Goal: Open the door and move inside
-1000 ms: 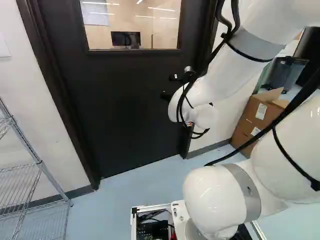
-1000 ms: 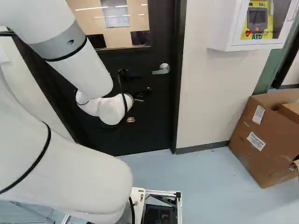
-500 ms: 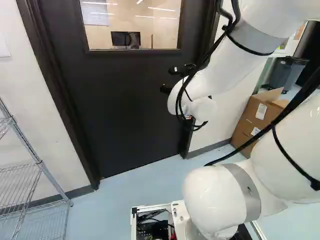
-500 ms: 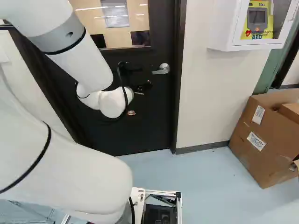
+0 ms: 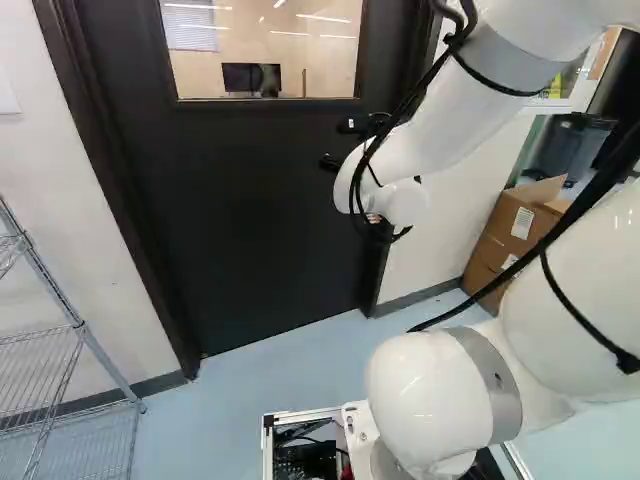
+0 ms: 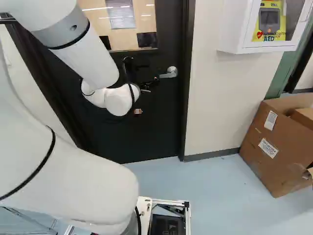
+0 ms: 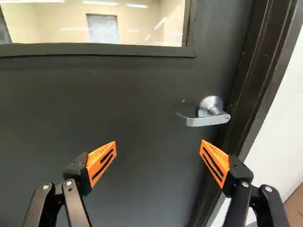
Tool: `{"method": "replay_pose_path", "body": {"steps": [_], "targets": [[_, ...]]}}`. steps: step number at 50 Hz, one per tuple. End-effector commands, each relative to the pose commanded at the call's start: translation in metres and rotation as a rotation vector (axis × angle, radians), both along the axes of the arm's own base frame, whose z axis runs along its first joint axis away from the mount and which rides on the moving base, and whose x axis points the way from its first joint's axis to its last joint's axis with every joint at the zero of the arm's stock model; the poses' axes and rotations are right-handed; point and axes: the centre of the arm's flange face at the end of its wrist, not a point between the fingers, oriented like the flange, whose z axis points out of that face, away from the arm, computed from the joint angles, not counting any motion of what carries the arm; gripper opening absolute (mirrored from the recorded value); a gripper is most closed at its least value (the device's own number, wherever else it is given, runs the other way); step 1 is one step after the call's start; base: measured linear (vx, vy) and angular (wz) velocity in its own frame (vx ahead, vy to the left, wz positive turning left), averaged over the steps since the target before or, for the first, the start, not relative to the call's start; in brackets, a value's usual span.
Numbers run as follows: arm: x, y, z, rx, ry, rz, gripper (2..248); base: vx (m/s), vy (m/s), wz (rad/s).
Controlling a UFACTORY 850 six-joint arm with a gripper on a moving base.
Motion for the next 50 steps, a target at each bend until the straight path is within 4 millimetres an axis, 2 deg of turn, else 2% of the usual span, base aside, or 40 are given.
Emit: {"method": "replay_pose_path", "body": {"steps": [20,50], "targets": [[0.020,0.000,0.020,0.000,-0.026,0.000,247,0.000,0.000,0.000],[0.059,-0.001,0.043,0.010,0.037,-0.012,247,0.000,0.000,0.000]]}}
